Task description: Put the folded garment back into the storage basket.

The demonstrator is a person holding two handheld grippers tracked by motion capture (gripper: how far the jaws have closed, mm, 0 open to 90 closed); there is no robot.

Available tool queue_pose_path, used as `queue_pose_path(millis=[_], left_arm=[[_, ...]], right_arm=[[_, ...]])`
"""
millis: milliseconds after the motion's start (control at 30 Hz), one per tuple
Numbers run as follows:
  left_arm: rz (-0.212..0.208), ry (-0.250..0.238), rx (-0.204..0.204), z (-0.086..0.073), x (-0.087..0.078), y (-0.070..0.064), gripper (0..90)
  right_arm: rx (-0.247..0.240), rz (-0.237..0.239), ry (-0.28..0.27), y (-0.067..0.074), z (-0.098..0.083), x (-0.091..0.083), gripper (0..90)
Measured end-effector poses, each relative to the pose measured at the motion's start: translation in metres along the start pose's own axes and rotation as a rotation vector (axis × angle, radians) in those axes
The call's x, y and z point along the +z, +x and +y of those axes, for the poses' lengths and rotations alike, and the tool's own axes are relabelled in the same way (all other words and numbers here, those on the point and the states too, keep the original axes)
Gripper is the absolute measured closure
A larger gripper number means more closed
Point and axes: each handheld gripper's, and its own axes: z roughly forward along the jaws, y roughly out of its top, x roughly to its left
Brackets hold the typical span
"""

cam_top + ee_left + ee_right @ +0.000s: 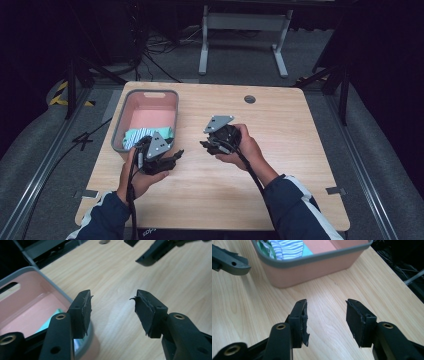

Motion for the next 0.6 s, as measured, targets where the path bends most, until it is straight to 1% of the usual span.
queue_pose_path(millis=[67, 100, 133, 167, 200, 300, 333, 367, 400, 467, 533, 600], left_arm=[[-0.01, 0.012, 0.024, -0.001, 0.001, -0.006, 46.6], [-0.015, 0.009, 0.028, -0.002, 0.001, -0.008, 46.2], [-0.029, 0.012, 0.026, -0.003, 0.001, -0.011, 45.7], [-0.038, 0.013, 0.037, -0.004, 0.001, -0.015, 45.0], [-0.046, 0.011, 0.038, -0.005, 0.001, -0.018, 44.7], [-0.083, 0.021, 0.066, -0.009, 0.003, -0.027, 43.1], [-0.09, 0.033, 0.078, -0.011, 0.004, -0.028, 42.7], [-0.093, 0.036, 0.076, -0.012, 0.005, -0.029, 42.4], [-0.096, 0.049, 0.083, -0.013, 0.007, -0.03, 42.0], [-0.096, 0.052, 0.088, -0.015, 0.008, -0.031, 41.3], [-0.116, 0.072, 0.094, -0.019, 0.012, -0.034, 40.8], [-0.121, 0.085, 0.109, -0.021, 0.013, -0.036, 40.0]], right_arm=[[0.005, -0.007, -0.008, 0.0, -0.006, -0.004, 51.8], [0.005, -0.014, -0.012, 0.0, -0.01, -0.007, 51.3], [0.005, -0.016, -0.012, 0.0, -0.012, -0.009, 50.8], [0.005, -0.021, -0.012, 0.0, -0.016, -0.012, 50.3], [0.006, -0.02, -0.012, 0.0, -0.019, -0.015, 49.8], [-0.006, -0.033, -0.008, 0.001, -0.027, -0.022, 48.7], [-0.005, -0.035, -0.004, 0.001, -0.029, -0.024, 48.2], [-0.01, -0.039, -0.001, 0.001, -0.031, -0.026, 47.5], [-0.011, -0.042, 0.002, 0.001, -0.033, -0.027, 46.8], [-0.013, -0.049, 0.003, 0.002, -0.038, -0.031, 45.8], [-0.012, -0.06, 0.005, 0.002, -0.044, -0.034, 43.9], [-0.01, -0.064, 0.01, 0.002, -0.051, -0.036, 43.2]])
